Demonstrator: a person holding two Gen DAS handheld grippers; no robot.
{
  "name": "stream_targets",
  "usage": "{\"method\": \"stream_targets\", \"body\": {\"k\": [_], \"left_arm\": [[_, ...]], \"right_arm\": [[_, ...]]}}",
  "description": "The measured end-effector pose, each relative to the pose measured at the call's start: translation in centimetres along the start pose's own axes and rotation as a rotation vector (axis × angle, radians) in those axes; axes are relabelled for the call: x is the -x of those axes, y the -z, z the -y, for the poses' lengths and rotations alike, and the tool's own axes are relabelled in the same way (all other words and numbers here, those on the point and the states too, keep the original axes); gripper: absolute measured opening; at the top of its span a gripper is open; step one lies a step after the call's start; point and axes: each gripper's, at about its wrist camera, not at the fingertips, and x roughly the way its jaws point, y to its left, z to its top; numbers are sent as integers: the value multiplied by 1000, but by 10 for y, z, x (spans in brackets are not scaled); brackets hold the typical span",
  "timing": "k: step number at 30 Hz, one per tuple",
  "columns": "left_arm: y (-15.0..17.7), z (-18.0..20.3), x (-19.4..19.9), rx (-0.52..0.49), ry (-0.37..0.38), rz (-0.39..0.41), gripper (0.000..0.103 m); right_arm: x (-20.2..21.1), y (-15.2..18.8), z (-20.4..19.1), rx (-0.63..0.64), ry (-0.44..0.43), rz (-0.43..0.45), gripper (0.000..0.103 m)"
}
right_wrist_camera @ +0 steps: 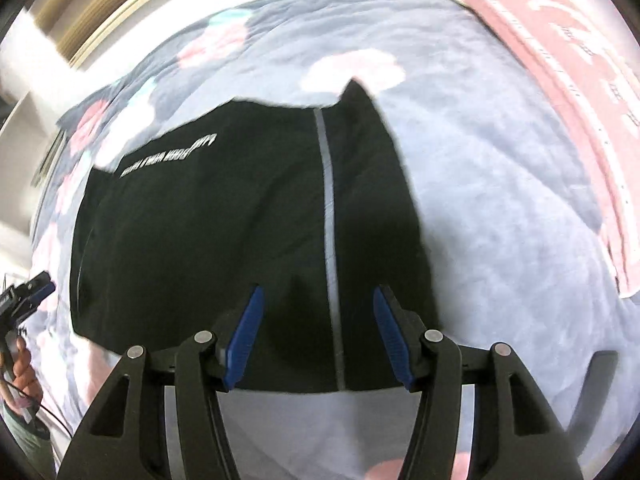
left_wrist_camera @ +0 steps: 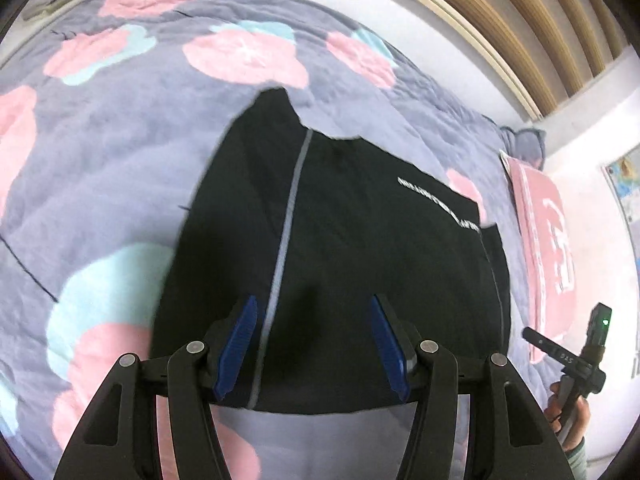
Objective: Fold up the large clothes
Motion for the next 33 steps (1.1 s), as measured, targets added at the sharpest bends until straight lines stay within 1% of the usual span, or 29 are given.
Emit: {"method": "stream_targets", "body": {"k": [8,13,15,17,18,20,22,24,27,29,30,33], "left_arm": [[-25,-15,2,25,-48,43,60],[-39,-25,-6,25,-74,41,60],[-46,-29,-13,18,-85,37,60],[-56,-37,-23,22,-113,26,60],[-61,-41,-29,26,-115,17,60],[-70,-51,-44,43,-99,-6,60],[-79,-63,-63,78,-56,-51,60],[-82,-73,-78,116,-18,-83,60],[-84,-94,-103,216,95,-147,60],[-82,-104,-115,267,148,-170,60],[-81,-108,-122,287,180,-183,60],[-77,-110,-138,308,235,-223,60]], "right_arm": [[-8,-20,26,-62,38,10,61],[-17,-30,30,-63,57,14,62],[-20,-34,34,-66,64,20,67],[-25,-39,40,-67,58,44,78],[-30,-42,44,-68,58,49,79],[-44,-49,54,-79,56,28,79],[-55,-55,62,-99,23,10,79],[-68,-61,70,-120,-24,-15,79],[-85,-67,77,-124,-91,-54,79],[-98,-69,79,-116,-156,-90,79],[-105,-70,79,-109,-190,-113,79],[-128,-73,80,-107,-271,-178,79]]}}
